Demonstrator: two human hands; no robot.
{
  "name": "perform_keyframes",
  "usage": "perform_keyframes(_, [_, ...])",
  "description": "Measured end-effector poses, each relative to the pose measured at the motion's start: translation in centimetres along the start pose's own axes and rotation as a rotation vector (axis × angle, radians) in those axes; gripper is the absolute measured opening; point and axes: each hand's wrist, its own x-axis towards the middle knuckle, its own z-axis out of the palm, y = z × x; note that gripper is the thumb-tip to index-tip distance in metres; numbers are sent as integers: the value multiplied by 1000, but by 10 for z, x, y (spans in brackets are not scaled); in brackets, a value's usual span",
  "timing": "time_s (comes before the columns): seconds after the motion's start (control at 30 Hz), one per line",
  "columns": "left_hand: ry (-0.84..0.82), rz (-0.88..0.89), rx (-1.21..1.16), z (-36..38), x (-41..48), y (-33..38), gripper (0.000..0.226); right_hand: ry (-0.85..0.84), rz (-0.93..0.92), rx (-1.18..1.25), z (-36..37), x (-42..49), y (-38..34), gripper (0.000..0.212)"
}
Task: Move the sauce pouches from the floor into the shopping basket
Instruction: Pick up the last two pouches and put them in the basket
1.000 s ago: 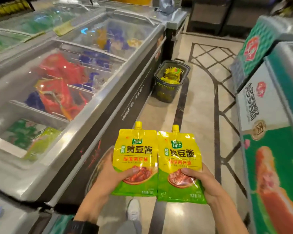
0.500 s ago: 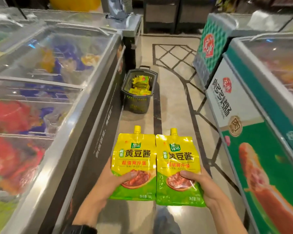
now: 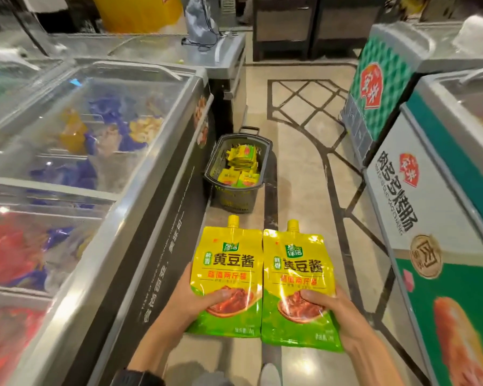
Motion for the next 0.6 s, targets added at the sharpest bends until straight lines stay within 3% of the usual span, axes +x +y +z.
perform_keyframes(0.5, [-53,-49,-17,-64,267,85,104,109,95,-48,34,254,-106,116])
perform_keyframes(0.6, [-43,-60,-42,-78,318,106,113,125,95,-34,42,299,-129,102])
